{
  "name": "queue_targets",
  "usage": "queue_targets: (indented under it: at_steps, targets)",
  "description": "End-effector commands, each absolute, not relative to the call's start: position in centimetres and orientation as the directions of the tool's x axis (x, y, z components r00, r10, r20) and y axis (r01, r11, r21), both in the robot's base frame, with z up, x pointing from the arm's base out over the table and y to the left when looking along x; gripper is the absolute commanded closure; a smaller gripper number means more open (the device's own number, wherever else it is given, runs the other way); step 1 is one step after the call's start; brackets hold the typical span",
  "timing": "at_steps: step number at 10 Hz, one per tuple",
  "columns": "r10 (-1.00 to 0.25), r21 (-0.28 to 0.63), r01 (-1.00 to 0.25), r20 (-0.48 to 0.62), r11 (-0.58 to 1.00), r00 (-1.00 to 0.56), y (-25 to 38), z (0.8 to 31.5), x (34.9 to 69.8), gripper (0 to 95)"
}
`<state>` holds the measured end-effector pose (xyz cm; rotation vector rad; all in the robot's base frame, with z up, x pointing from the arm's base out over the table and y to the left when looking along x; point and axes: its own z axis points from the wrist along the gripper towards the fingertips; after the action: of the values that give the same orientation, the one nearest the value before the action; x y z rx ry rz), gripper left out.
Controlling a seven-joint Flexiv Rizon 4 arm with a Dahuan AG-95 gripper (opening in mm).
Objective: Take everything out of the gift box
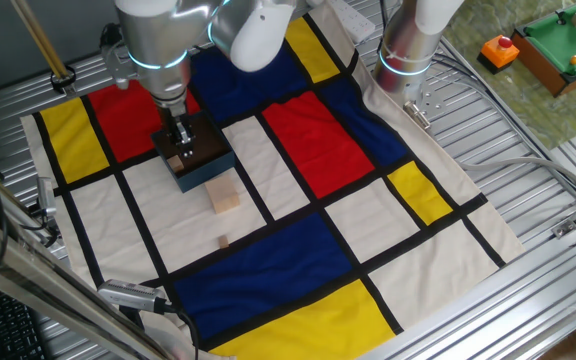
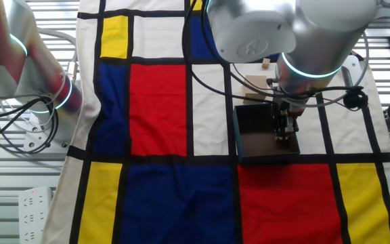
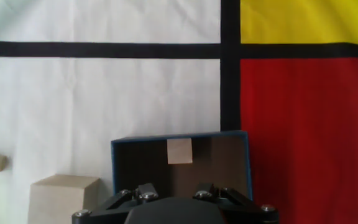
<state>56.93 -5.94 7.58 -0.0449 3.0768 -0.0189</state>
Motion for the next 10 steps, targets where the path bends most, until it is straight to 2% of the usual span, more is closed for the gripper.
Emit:
queue_targets:
  at_steps: [1,2,4,5,7,8,9,10]
  targets:
    - [-0.031,-0.013,-0.030,-0.072,0.999,-0.997,-5.9,7.3,57.2,57.0]
    - [-0.031,-0.013,-0.030,-0.072,0.999,-0.997,-5.9,7.1,57.5,76.0]
    - [-0.029,-0.012,-0.028,-0.078,1.000,-0.997,-5.7,6.9,57.9,76.0]
    - [-0.032,-0.012,-0.031,-0.076,0.999,-0.997,-5.7,6.8,58.2,57.0]
    - [-0.040,-0.002,-0.040,-0.095,0.999,-0.995,-5.7,6.8,58.5,57.0]
    - [-0.041,-0.003,-0.041,-0.095,0.999,-0.995,-5.8,6.7,58.6,38.0]
    - [-0.041,-0.005,-0.041,-0.095,0.999,-0.995,-5.9,6.5,58.6,57.0]
    - [-0.045,-0.004,-0.045,-0.096,0.999,-0.994,-6.2,6.2,58.6,57.0]
